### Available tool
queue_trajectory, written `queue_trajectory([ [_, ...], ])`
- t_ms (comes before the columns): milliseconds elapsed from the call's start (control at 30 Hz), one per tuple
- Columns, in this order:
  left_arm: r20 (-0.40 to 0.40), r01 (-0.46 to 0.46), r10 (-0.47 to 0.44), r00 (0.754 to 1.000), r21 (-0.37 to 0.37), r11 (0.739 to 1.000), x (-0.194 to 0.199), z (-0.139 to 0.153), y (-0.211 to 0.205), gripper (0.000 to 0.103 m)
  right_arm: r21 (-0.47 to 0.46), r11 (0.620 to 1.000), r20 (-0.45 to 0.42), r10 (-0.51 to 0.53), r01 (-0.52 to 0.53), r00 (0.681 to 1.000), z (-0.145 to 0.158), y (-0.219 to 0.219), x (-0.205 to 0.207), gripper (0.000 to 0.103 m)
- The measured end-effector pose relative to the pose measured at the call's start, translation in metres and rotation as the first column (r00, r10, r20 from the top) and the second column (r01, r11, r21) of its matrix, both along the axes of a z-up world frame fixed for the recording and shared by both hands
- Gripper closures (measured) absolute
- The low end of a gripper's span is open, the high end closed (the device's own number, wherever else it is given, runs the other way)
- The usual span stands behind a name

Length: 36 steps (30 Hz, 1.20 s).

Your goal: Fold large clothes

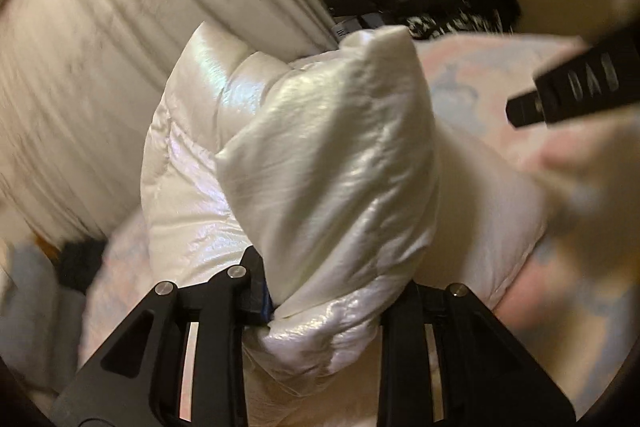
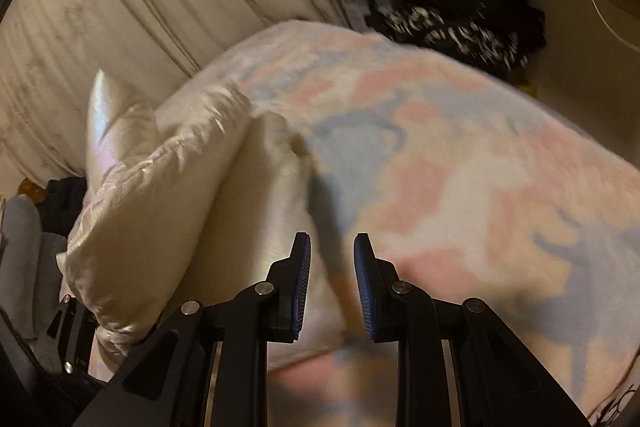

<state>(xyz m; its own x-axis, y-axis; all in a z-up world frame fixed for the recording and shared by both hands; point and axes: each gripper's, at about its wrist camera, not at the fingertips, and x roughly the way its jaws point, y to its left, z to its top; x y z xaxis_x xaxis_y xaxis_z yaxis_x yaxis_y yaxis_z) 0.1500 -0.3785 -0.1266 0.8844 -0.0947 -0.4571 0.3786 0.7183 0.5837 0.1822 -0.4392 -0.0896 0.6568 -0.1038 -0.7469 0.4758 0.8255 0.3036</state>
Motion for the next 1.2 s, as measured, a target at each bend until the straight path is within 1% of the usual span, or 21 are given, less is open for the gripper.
queue_trajectory([
  [67,0.023,0.008,-0.008,1.0,0.028,1.0,-0.007,-0.007,-0.007,0.079,0.018,1.0,-0.017,-0.006,0.006,1.0,-0.008,-0.004,-0.01,0.08],
  [133,0.021,0.01,-0.011,1.0,0.023,1.0,-0.01,-0.008,-0.01,0.079,0.024,1.0,-0.024,-0.005,0.006,1.0,-0.017,-0.004,-0.017,0.08],
  [200,-0.001,0.019,-0.019,1.0,0.008,1.0,-0.011,-0.004,-0.009,0.074,0.033,0.999,-0.023,0.004,-0.003,1.0,-0.017,0.0,-0.024,0.08],
  [233,-0.013,0.03,-0.03,0.999,0.0,1.0,-0.012,-0.001,-0.008,0.073,0.036,0.999,-0.023,0.006,-0.005,1.0,-0.021,0.004,-0.016,0.08],
  [267,-0.021,0.039,-0.039,0.999,-0.008,0.999,-0.008,0.002,0.002,0.07,0.041,0.999,-0.015,0.012,-0.011,1.0,-0.019,0.006,-0.019,0.08],
  [300,-0.033,0.053,-0.053,0.998,-0.017,0.998,-0.007,0.005,0.006,0.064,0.044,0.999,-0.007,0.018,-0.018,1.0,-0.017,0.006,-0.017,0.079],
  [367,-0.065,0.084,-0.086,0.994,-0.038,0.996,-0.008,0.009,0.015,0.058,0.039,0.999,0.007,0.028,-0.028,1.0,-0.012,0.004,-0.005,0.078],
  [433,-0.1,0.118,-0.124,0.987,-0.065,0.991,-0.005,0.024,0.027,0.049,0.027,0.999,0.02,0.042,-0.042,0.999,-0.001,0.005,0.007,0.077],
  [500,-0.147,0.159,-0.174,0.974,-0.106,0.982,-0.008,0.033,0.035,0.037,0.012,0.998,0.038,0.063,-0.063,0.997,0.011,0.009,0.009,0.073],
  [567,-0.183,0.19,-0.216,0.959,-0.149,0.97,-0.012,0.045,0.041,0.034,-0.005,0.997,0.062,0.083,-0.083,0.995,0.027,0.011,0.012,0.063],
  [600,-0.202,0.203,-0.236,0.951,-0.169,0.964,-0.015,0.051,0.046,0.034,-0.022,0.996,0.074,0.091,-0.089,0.993,0.036,0.015,0.011,0.06],
  [667,-0.239,0.217,-0.265,0.934,-0.211,0.953,-0.017,0.063,0.056,0.034,-0.051,0.993,0.09,0.108,-0.103,0.99,0.053,0.02,0.013,0.048],
  [733,-0.284,0.213,-0.284,0.916,-0.256,0.943,-0.016,0.077,0.07,0.034,-0.065,0.99,0.111,0.132,-0.125,0.985,0.07,0.026,0.016,0.044],
  [800,-0.308,0.194,-0.282,0.909,-0.285,0.939,-0.013,0.089,0.083,0.034,-0.071,0.984,0.127,0.171,-0.163,0.977,0.088,0.033,0.024,0.039],
  [867,-0.334,0.157,-0.268,0.904,-0.323,0.933,-0.003,0.103,0.101,0.034,-0.072,0.977,0.133,0.211,-0.203,0.968,0.102,0.038,0.038,0.025],
  [933,-0.355,0.105,-0.237,0.904,-0.353,0.93,0.014,0.115,0.119,0.034,-0.081,0.962,0.143,0.269,-0.259,0.953,0.116,0.048,0.055,0.018],
  [1033,-0.363,0.009,-0.156,0.919,-0.376,0.926,0.048,0.13,0.146,0.034,-0.122,0.932,0.128,0.355,-0.341,0.926,0.135,0.065,0.09,0.017],
  [1100,-0.381,-0.079,-0.085,0.92,-0.395,0.915,0.081,0.136,0.167,0.035,-0.149,0.903,0.089,0.419,-0.404,0.904,0.14,0.078,0.121,0.017],
  [1133,-0.398,-0.113,-0.064,0.915,-0.406,0.907,0.098,0.138,0.176,0.037,-0.149,0.891,0.075,0.442,-0.429,0.894,0.142,0.082,0.134,0.017],
  [1167,-0.43,-0.165,-0.035,0.902,-0.42,0.892,0.12,0.138,0.187,0.041,-0.142,0.876,0.056,0.473,-0.462,0.879,0.142,0.087,0.149,0.017],
  [1200,-0.454,-0.193,-0.026,0.891,-0.428,0.883,0.136,0.137,0.193,0.043,-0.123,0.861,0.037,0.501,-0.494,0.865,0.141,0.091,0.169,0.017],
])
